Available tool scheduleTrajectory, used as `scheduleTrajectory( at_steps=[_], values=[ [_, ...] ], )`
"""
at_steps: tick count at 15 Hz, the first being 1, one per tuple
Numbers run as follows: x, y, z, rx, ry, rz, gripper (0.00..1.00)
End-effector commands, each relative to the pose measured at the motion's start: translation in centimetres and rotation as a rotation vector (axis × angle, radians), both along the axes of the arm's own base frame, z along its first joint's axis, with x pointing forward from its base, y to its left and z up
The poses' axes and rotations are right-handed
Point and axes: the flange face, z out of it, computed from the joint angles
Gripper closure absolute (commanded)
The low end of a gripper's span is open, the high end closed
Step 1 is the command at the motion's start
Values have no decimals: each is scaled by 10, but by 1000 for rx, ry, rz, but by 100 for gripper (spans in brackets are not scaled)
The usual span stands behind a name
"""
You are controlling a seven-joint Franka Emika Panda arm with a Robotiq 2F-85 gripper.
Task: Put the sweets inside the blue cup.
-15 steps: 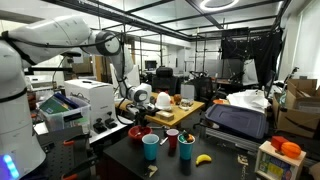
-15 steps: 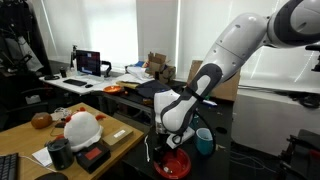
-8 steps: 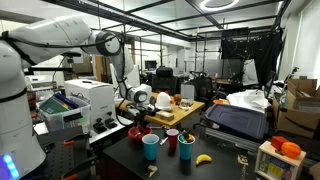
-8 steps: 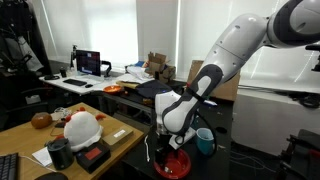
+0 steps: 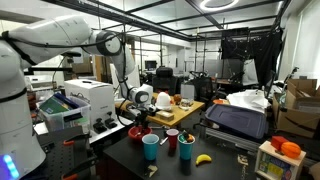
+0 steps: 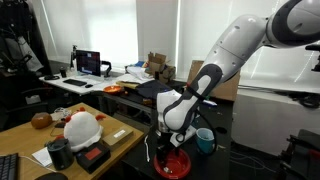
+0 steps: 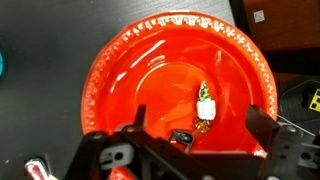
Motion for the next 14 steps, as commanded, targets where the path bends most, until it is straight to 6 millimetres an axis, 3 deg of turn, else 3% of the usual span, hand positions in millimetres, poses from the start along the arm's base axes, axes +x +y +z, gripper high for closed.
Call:
scheduleTrajectory(
  at_steps=[1,14],
  values=[
    [-5,0,-2,-29,-10,27,0],
    [-9,4,-11,-80,-30,71,0]
  ],
)
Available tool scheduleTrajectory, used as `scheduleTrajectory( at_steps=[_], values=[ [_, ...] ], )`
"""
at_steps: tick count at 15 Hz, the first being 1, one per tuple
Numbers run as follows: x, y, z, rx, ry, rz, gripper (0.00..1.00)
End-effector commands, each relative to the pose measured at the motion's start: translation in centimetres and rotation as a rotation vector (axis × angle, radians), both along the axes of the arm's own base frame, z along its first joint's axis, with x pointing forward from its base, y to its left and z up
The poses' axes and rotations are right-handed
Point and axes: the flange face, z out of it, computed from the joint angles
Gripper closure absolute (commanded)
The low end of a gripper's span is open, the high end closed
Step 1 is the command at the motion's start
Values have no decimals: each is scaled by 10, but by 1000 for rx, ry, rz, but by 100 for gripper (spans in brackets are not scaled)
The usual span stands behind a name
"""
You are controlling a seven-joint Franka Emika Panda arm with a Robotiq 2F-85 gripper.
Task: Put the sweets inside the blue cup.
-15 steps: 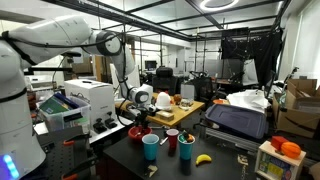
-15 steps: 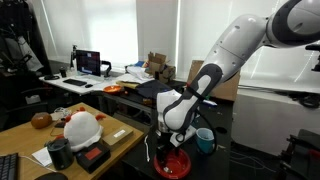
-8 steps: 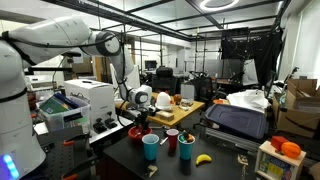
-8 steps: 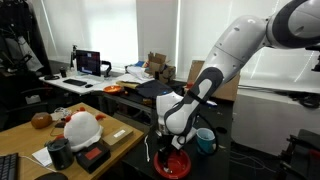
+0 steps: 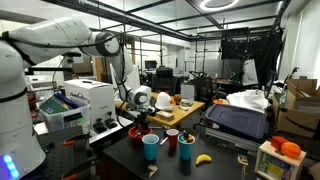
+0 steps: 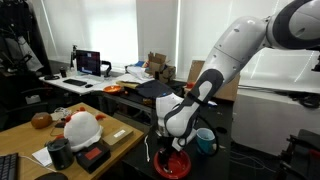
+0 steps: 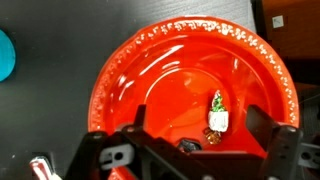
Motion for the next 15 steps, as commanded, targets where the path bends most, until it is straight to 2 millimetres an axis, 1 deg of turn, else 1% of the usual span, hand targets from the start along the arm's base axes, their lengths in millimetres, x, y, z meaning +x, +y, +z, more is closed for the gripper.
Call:
scheduleTrajectory(
  at_steps=[1,5,8,13,15],
  values=[
    [-2,1,0,-23,-23,14,0],
    [-4,1,-6,-41,-31,30,0],
    [-5,4,-9,-47,-42,42,0],
    [-7,11,-11,-50,-62,51,0],
    [-7,11,-12,-56,-70,54,0]
  ],
)
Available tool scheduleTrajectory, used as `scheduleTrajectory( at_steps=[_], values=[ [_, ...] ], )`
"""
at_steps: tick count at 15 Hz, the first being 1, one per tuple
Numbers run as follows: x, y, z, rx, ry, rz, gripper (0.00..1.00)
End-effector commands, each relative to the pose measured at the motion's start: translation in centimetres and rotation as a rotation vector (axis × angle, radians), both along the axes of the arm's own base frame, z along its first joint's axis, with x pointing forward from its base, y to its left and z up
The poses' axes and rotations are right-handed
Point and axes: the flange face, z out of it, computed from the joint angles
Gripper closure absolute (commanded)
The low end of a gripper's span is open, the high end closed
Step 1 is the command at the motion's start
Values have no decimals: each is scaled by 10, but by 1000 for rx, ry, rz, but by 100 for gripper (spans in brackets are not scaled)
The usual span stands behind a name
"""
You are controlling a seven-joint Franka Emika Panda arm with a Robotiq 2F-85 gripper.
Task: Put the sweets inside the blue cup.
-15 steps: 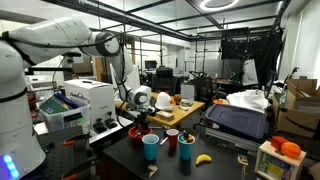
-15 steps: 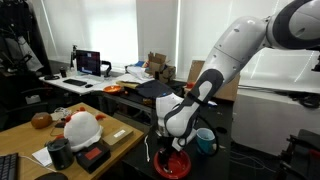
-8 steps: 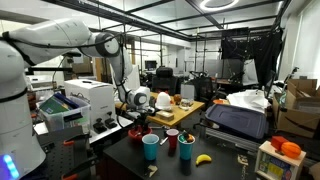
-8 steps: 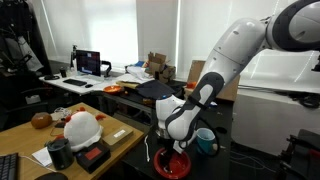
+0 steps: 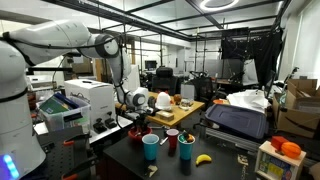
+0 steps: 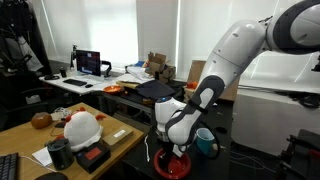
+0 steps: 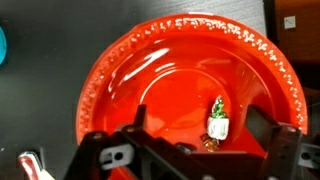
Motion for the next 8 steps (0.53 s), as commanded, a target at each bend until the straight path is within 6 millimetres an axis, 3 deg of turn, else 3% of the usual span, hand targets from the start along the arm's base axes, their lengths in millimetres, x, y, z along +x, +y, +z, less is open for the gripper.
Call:
scheduleTrajectory(
  at_steps=[1,8],
  values=[
    [1,0,0,-33,-44,0,0],
    [4,-8,-5,-93,-111,14,0]
  ],
)
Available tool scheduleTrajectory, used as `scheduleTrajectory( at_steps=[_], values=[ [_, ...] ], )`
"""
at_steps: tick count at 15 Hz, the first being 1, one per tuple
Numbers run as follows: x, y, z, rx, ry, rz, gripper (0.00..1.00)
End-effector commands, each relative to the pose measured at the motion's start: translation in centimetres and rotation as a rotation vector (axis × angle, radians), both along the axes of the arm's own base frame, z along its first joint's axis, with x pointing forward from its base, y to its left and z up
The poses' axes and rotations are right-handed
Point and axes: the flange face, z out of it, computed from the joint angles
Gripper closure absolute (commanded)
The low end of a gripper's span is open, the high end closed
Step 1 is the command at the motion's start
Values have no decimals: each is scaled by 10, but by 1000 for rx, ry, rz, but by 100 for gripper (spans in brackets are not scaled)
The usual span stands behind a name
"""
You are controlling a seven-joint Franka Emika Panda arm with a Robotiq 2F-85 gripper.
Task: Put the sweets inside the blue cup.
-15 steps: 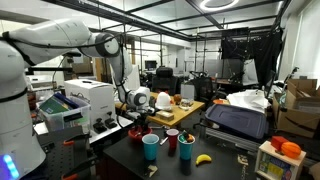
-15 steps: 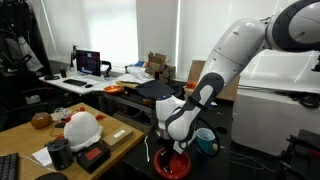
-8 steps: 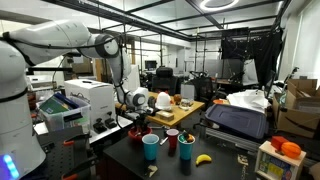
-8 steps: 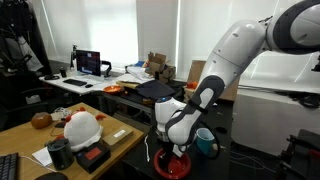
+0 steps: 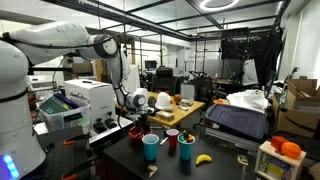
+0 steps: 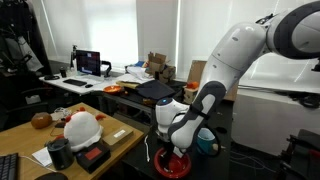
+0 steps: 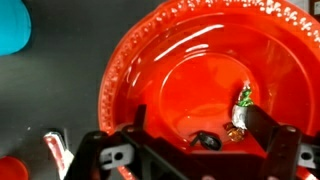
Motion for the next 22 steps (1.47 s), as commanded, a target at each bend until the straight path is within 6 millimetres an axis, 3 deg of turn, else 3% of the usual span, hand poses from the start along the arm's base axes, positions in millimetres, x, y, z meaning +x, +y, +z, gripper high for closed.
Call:
scheduleTrajectory(
  at_steps=[1,22],
  values=[
    [-2,1,-1,-27,-37,-8,0],
    [-7,17,8,-73,-108,34,0]
  ],
)
